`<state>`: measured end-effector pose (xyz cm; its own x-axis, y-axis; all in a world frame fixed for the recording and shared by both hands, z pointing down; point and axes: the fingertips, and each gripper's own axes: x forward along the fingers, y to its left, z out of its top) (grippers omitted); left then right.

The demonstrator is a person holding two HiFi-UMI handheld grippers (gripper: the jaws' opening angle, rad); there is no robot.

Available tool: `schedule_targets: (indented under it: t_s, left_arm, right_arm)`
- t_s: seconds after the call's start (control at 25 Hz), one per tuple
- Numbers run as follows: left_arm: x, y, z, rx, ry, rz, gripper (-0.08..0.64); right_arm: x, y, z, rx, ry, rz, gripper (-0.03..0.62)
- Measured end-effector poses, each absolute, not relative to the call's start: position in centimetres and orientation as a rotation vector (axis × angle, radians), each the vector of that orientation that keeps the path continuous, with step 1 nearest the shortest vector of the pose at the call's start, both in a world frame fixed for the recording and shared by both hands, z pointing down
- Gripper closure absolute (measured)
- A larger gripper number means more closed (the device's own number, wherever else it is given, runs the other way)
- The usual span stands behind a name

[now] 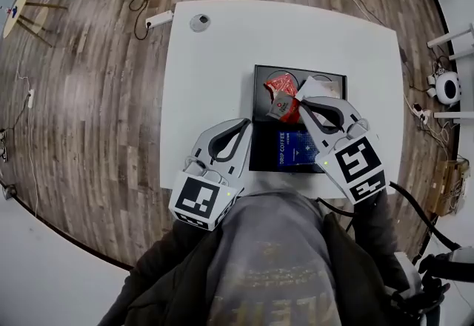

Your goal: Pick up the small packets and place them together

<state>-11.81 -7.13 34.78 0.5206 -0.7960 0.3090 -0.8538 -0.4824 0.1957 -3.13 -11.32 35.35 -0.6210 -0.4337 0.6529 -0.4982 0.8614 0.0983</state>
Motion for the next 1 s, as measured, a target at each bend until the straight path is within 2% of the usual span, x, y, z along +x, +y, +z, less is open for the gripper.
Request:
schedule_targets:
  t_s: [0.68, 0.84, 1.0]
  left_arm:
    - [-13.8, -8.8, 37.9, 2.339, -1.387, 0.311, 0.557]
    - [-13.7, -8.9, 37.8, 2.329, -1.385, 0.318, 0.557]
    - [-13.6, -8.7, 37.5, 2.346, -1.383, 0.305, 0.557]
  right_arm:
    - [-1.8, -17.2, 42.1, 0.740, -2.202, 0.275, 0.578]
    - [-1.6, -17.1, 42.3, 0.741, -2.202, 0.282, 0.526]
    - [-1.2, -17.1, 41.5, 0.781, -2.204, 0.260, 0.509]
